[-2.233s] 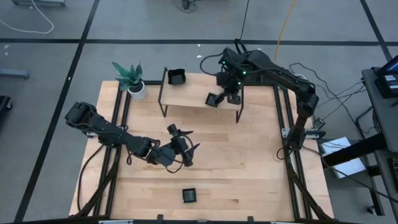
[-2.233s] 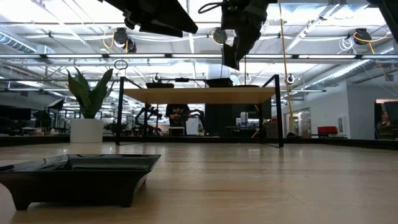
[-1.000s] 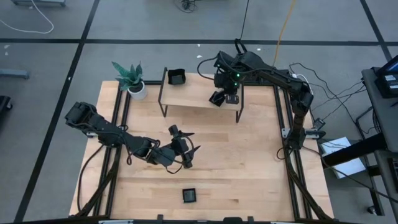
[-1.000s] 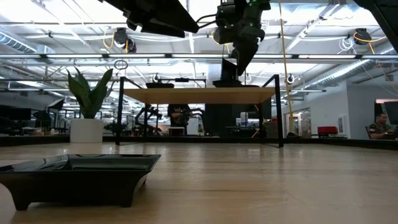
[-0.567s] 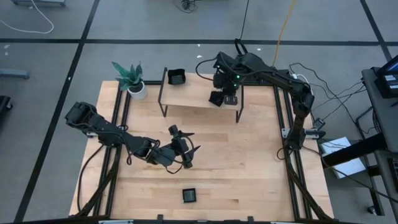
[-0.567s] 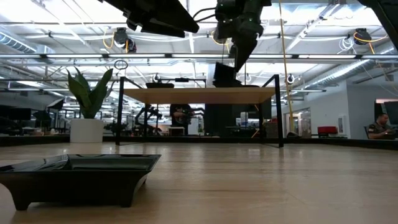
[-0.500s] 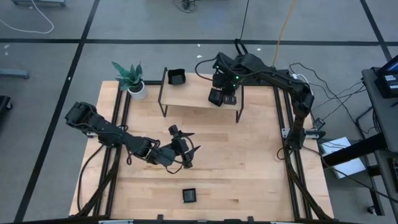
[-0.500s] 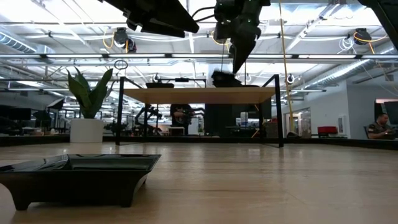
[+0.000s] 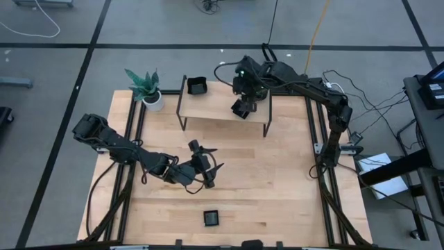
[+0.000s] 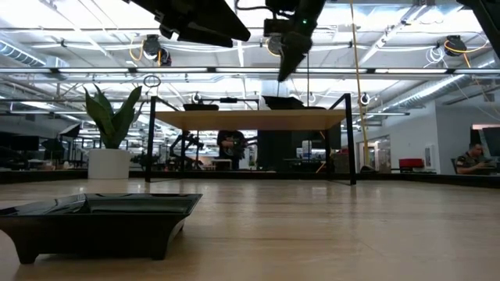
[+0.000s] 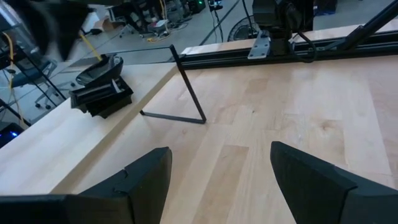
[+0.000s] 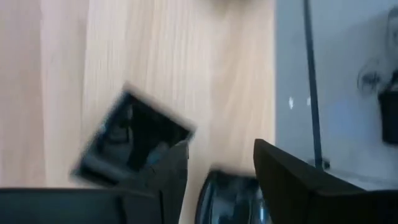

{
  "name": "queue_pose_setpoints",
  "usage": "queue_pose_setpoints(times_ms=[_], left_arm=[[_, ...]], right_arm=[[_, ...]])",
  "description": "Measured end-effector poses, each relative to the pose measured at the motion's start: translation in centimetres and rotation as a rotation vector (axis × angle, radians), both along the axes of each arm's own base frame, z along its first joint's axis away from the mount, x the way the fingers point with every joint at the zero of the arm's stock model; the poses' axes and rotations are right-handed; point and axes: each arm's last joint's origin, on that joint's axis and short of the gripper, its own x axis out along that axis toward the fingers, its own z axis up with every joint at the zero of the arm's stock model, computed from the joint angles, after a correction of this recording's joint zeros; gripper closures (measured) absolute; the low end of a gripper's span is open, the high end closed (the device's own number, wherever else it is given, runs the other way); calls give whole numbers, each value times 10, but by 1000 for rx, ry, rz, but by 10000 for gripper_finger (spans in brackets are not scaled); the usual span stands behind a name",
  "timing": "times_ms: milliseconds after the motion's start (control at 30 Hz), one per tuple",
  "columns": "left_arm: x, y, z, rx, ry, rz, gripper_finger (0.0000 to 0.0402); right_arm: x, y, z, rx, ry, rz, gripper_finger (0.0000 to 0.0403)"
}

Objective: Pick & Place Mini shaped plates
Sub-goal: Stack the black square plate on top of the other black square plates on the shelf

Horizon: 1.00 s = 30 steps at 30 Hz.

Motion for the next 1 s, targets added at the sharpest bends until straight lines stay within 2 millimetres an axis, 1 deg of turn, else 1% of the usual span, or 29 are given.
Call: queue_pose_setpoints(times_ms=[67, 133, 233, 333, 500, 567, 633, 700, 800, 867, 1000], left_arm=[[0, 0, 0, -11, -1, -12, 128], [0, -1, 0, -24, -4, -14, 128], [0, 0, -2, -28, 10, -12, 128], [-1, 0, -3, -32, 24, -7, 128], [-1, 0, -4, -33, 24, -7, 128], [-1, 0, -4, -33, 24, -7, 128], [-1, 0, -4, -33, 24, -7, 128], [-1, 0, -4, -33, 25, -7, 128], [-1, 1, -4, -32, 25, -5, 128], [-1, 2, -4, -30, 33, -5, 128], [-1, 1, -5, -42, 39, -23, 128]], right_arm=[[6, -4, 2, -19, -86, -1, 238], [15, -8, -1, -42, -178, -2, 244], [24, -12, -16, -60, -228, 4, 253], [28, -13, -35, -71, -223, 20, 258], [27, -13, -72, -55, -171, 27, 257], [26, -12, -78, -45, -151, 26, 257], [25, -12, -81, -42, -134, 23, 259], [24, -12, -81, -65, -119, 6, 261], [20, -8, -69, -145, -115, -4, 260], [17, -2, -53, -204, -157, 0, 258], [3, 17, -17, -259, -259, 17, 258]])
